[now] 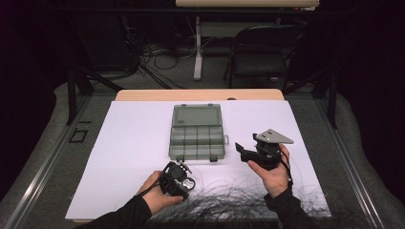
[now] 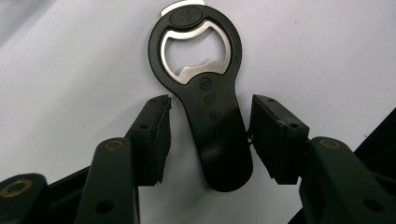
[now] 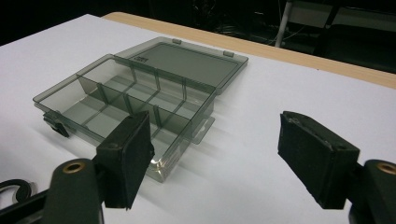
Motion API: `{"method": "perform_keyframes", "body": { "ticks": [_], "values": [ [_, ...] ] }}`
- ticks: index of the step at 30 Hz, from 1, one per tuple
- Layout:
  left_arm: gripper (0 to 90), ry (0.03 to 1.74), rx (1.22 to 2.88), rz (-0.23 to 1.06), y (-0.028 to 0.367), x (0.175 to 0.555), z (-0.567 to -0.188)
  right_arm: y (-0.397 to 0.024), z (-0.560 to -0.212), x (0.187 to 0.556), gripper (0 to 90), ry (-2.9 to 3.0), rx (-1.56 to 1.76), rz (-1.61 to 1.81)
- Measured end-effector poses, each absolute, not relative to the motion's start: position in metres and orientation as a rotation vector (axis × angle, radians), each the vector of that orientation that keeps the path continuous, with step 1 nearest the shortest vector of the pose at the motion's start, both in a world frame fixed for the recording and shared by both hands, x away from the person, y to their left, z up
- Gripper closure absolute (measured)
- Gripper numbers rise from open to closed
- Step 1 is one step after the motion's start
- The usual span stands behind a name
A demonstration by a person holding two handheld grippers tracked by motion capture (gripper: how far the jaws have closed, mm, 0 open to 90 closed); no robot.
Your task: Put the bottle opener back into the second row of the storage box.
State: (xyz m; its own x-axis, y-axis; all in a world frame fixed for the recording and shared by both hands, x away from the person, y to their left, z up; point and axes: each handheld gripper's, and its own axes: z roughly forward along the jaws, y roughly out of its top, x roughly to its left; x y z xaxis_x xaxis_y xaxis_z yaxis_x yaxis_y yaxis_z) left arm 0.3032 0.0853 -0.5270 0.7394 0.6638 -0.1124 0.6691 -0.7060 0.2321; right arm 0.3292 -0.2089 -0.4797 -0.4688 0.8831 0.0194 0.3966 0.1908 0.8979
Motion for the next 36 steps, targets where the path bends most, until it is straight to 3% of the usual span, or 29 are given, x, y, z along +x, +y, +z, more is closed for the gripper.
{"method": "perform_keyframes", "body": {
  "ticks": [6,36],
  "values": [
    [63.8,1.033,2.706,-0.028,0.0879,0.3079,-0.5265,-0.2093,-0.4803,0.3298,25.6,1.949,1.198,1.243],
    [64.6,0.988,2.768,-0.005,0.0816,0.3082,-0.5266,-0.2088,-0.4828,0.3320,26.1,1.961,1.201,1.250]
  ]
}}
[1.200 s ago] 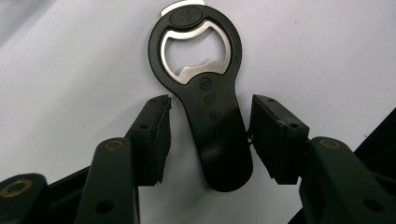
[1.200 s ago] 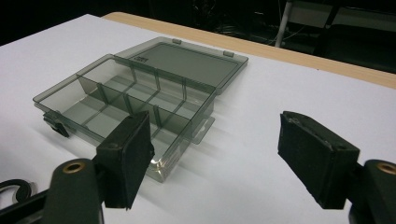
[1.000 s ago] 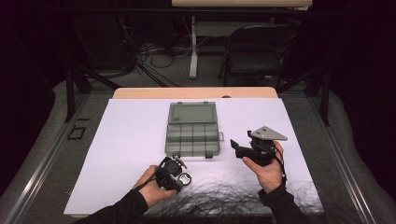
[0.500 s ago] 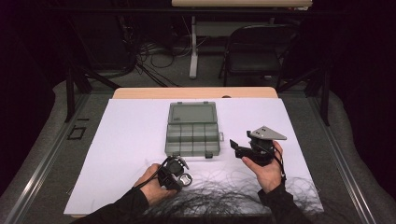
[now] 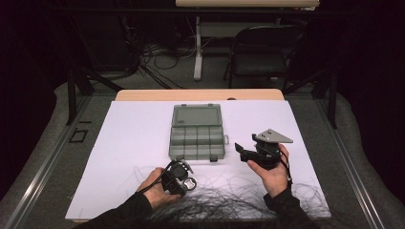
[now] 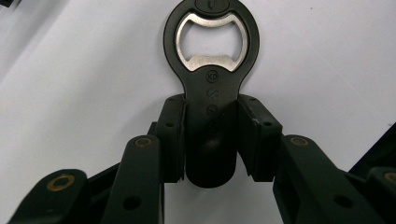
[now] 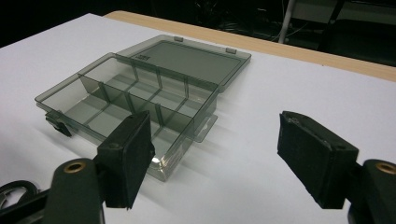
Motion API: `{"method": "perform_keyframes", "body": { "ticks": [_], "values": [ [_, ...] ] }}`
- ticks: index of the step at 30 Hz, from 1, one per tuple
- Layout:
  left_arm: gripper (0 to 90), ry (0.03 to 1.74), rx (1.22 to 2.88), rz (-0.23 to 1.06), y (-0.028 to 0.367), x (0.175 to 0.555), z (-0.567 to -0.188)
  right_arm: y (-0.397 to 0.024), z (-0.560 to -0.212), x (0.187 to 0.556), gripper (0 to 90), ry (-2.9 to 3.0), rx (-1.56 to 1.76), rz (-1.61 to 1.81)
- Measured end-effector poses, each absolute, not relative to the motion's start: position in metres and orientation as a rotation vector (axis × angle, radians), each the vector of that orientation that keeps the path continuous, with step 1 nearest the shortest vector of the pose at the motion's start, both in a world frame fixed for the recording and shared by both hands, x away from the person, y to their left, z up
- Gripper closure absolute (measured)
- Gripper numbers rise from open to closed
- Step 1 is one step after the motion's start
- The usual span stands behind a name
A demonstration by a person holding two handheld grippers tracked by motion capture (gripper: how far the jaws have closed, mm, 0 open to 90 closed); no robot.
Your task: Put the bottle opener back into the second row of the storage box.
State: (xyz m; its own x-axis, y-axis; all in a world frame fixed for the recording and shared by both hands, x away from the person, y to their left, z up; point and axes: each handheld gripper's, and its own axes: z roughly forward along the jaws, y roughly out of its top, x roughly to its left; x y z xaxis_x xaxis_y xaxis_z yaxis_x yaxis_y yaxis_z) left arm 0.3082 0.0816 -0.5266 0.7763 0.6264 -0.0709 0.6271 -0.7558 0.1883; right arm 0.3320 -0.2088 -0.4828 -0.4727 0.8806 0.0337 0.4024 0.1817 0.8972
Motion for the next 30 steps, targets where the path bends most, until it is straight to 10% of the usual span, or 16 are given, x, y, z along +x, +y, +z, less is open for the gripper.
{"method": "perform_keyframes", "body": {
  "ticks": [30],
  "values": [
    [65.0,0.954,2.735,-0.065,0.094,0.317,-0.513,-0.217,-0.485,0.334,27.7,1.931,1.233,1.247]
  ]
}}
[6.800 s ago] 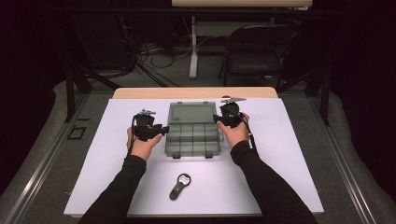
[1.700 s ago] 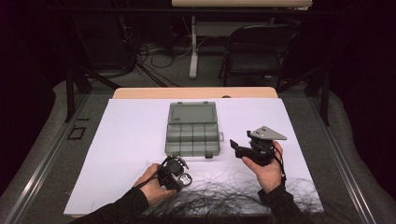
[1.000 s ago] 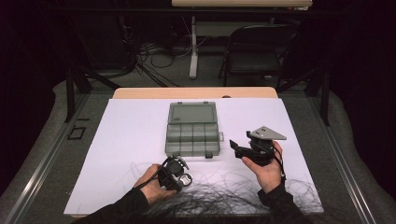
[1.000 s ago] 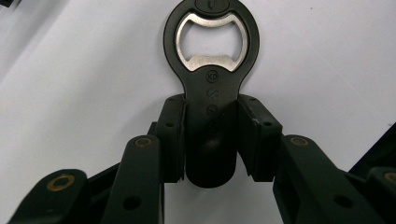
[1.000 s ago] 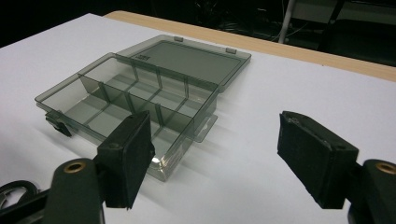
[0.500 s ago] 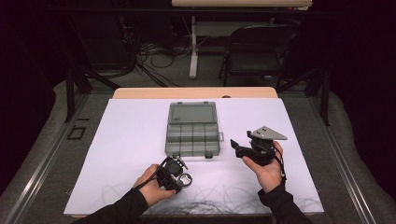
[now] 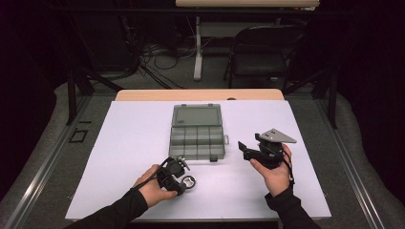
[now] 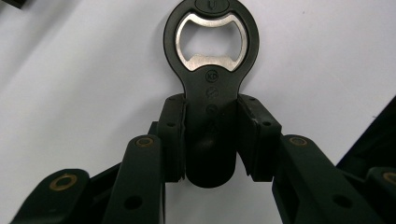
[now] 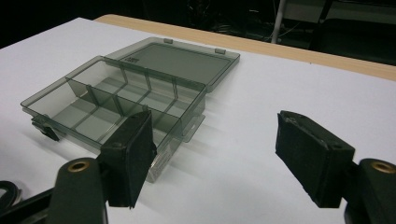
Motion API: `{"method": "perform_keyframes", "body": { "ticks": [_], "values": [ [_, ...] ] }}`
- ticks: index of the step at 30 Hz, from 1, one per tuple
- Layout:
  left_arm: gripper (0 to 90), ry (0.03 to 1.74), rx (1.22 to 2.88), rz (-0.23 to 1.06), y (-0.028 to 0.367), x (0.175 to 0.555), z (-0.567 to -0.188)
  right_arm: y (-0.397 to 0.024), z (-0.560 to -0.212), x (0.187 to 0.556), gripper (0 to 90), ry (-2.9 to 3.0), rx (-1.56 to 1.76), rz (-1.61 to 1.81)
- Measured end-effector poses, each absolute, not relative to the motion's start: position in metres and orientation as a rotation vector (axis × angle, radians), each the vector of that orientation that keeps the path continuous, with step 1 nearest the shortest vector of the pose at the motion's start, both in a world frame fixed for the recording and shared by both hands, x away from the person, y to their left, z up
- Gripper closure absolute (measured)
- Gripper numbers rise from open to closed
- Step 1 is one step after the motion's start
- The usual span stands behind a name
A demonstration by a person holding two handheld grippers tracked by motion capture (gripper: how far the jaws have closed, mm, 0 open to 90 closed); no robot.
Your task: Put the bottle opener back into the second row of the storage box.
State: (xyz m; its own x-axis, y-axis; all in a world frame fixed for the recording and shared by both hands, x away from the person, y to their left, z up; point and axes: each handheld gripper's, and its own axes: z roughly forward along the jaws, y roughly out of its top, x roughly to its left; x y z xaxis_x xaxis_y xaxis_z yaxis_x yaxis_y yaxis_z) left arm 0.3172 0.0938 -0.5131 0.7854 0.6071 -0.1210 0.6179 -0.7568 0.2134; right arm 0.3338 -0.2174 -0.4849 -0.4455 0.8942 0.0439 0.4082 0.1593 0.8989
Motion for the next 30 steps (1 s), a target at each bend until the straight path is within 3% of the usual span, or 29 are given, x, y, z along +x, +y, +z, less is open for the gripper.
{"method": "perform_keyframes", "body": {
  "ticks": [13,22,30],
  "values": [
    [65.0,0.953,2.648,0.061,0.112,0.356,-0.445,-0.218,-0.485,0.334,27.7,1.919,1.232,1.250],
    [65.0,0.920,2.653,0.090,0.118,0.381,-0.424,-0.220,-0.485,0.334,27.7,1.921,1.242,1.246],
    [64.9,0.787,2.746,0.106,0.115,0.406,-0.421,-0.219,-0.487,0.335,27.7,1.917,1.245,1.249]
  ]
}}
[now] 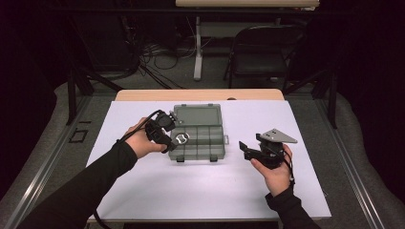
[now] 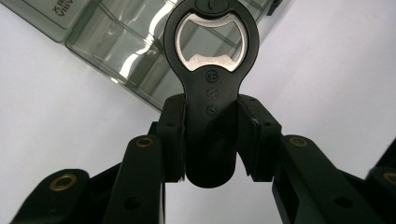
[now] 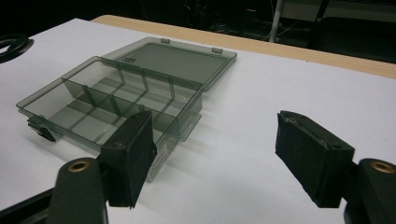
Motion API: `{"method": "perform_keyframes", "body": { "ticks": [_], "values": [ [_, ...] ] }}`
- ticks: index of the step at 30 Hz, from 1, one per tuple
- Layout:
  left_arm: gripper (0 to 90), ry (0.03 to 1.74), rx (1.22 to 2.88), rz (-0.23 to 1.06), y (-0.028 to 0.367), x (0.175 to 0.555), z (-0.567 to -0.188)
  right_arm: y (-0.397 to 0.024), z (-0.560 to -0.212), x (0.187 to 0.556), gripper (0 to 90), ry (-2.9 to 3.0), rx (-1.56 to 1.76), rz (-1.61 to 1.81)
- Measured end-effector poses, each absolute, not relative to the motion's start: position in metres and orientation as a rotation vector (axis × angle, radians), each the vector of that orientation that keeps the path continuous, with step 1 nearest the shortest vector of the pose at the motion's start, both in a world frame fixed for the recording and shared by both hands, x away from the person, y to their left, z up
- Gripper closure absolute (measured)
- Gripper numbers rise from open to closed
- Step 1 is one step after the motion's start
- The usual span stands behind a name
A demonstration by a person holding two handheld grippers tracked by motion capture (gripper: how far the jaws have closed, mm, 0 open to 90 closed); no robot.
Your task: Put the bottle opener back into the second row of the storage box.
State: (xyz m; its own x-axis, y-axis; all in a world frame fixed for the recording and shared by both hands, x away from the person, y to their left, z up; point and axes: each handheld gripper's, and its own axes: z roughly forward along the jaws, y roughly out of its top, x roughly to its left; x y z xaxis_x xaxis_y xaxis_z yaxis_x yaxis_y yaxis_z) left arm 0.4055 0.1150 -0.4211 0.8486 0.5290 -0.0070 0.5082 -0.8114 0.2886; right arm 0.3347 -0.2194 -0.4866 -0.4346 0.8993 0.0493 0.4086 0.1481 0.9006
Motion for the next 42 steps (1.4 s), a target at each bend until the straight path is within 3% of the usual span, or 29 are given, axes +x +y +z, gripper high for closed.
{"method": "perform_keyframes", "body": {
  "ticks": [20,42],
  "values": [
    [65.0,0.611,2.876,0.129,0.080,0.438,-0.444,-0.220,-0.490,0.336,27.7,1.928,1.250,1.233],
    [64.9,0.403,2.929,0.104,0.041,0.442,-0.479,-0.220,-0.491,0.337,27.8,1.922,1.259,1.239]
  ]
}}
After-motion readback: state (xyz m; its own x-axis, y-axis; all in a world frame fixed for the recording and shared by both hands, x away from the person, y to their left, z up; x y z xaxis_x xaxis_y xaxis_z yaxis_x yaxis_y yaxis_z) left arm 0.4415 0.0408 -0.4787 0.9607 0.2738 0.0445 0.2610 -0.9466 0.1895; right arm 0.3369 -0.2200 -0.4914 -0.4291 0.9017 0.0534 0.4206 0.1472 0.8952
